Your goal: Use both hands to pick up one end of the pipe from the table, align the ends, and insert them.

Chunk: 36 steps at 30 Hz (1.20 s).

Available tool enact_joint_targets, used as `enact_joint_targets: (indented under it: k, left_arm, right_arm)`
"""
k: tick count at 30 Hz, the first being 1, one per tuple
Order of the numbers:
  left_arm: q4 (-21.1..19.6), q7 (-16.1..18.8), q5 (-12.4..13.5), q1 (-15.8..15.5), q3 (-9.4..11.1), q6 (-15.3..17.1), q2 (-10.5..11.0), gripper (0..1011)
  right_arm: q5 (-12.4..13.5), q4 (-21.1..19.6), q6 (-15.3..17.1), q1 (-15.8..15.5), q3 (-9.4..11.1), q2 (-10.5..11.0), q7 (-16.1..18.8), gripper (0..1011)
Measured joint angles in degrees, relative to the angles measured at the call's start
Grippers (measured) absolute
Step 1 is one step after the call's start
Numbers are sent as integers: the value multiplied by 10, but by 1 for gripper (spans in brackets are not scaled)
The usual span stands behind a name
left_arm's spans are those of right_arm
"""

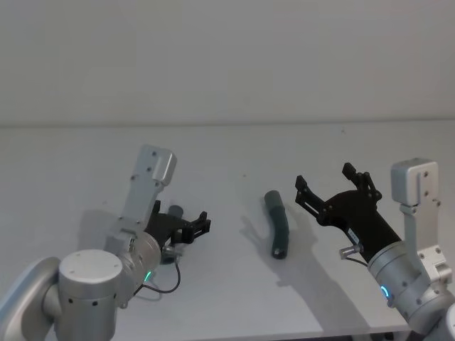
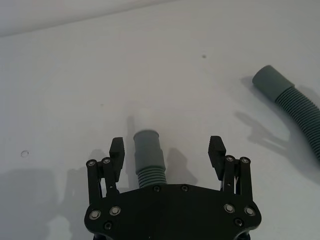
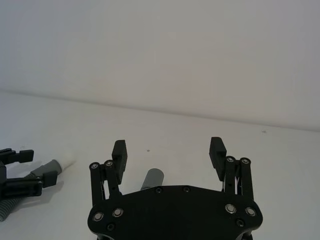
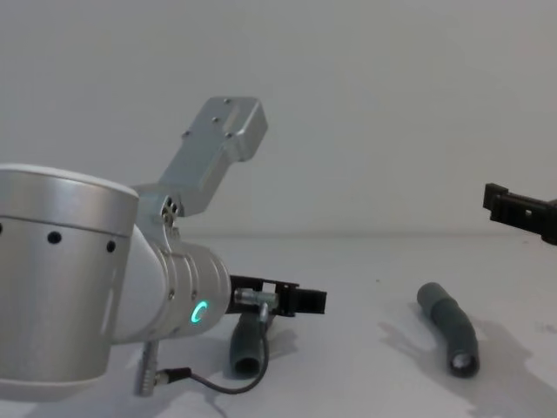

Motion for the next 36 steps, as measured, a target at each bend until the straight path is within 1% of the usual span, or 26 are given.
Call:
enact_joint_targets:
  k: [12,18,26,36]
  left_arm:
    - [14,-14,20,-21,19,24,10,1001]
    - [18,-15,28,-25,24,31,11,1001]
    - [20,-7,37,-21,24,36,8,1001]
    - [20,12,43,-7,16,35,-4,1001]
  right_arm:
    - [0,0,0,0,0,0,0,1002]
    - [0,0,0,0,0,0,0,1002]
    - [0,0,0,0,0,0,0,1002]
    - [0,0,0,0,0,0,0,1002]
